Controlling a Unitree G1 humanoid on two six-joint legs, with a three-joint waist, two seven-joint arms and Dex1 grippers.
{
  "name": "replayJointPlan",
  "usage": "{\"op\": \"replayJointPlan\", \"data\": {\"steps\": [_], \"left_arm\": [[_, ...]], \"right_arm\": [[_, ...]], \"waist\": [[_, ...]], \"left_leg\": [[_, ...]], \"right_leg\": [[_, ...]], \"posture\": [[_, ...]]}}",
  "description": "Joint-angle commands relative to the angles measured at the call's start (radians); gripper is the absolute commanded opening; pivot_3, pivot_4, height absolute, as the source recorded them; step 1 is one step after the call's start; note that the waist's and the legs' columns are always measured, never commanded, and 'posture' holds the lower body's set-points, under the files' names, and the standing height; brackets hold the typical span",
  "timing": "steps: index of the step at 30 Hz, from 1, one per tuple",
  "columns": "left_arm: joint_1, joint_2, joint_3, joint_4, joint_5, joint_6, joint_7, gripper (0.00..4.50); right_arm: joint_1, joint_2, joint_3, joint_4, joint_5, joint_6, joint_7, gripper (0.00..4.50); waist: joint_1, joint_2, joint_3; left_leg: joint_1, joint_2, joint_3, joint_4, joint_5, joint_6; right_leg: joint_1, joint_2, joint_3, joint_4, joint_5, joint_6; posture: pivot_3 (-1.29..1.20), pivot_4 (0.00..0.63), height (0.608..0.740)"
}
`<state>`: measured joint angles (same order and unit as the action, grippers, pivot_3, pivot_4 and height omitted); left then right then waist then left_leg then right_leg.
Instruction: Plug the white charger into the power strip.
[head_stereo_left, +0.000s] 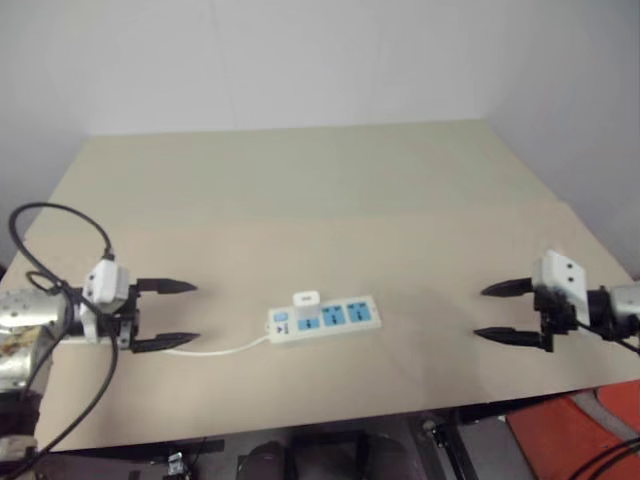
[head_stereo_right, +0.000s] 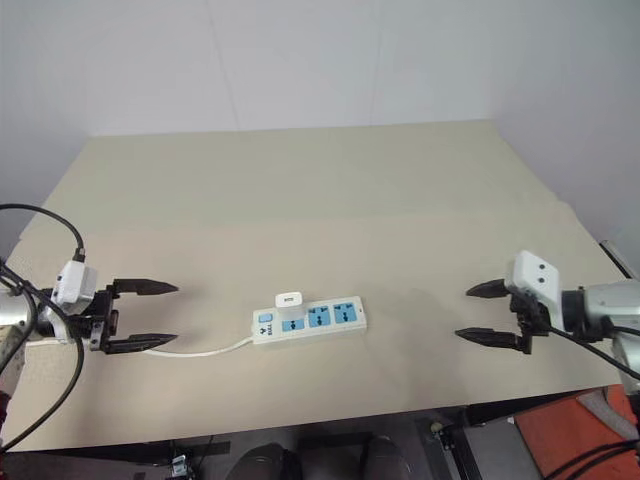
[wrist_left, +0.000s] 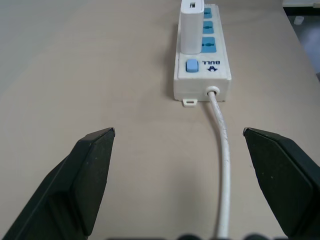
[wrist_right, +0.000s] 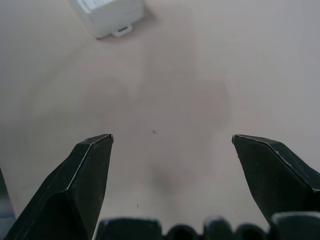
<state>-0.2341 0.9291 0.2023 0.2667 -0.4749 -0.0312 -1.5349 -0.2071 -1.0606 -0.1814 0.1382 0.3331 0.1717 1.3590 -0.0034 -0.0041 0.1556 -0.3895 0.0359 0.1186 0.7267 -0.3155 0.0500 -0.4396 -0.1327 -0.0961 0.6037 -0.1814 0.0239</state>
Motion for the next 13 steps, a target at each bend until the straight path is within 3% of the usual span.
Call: {"op": "replayJointPlan", "data": {"steps": [1,6,13], "left_arm": [[0.004,0.004,0.019,-0.043,-0.007,0.033,0.036,4.48],[0.027,-0.008,0.022,-0.068,0.006,0.01,0.062,4.48],[0.065,-0.017,0.039,-0.105,-0.008,0.002,0.093,4.48]], "right_arm": [[0.051,-0.034,-0.114,-0.091,0.039,0.031,-0.033,4.5],[0.143,-0.019,-0.182,-0.181,0.057,0.074,-0.078,4.5],[0.12,0.051,-0.126,-0.205,0.05,0.086,-0.157,4.5]], "waist": [[0.002,0.0,0.0],[0.005,0.0,0.0],[0.004,-0.001,0.0]], "left_leg": [[0.0,0.0,0.0,0.0,0.0,0.0],[0.001,0.0,0.0,0.0,0.0,0.0],[0.001,0.0,0.0,0.0,0.0,0.0]], "right_leg": [[0.0,0.0,0.0,0.0,0.0,0.0],[0.001,0.0,0.0,0.001,0.0,0.0],[0.001,0.0,0.001,0.001,0.0,0.0]], "posture": [[0.0,0.15,0.74],[0.0,0.15,0.74],[0.0,0.15,0.74]]}}
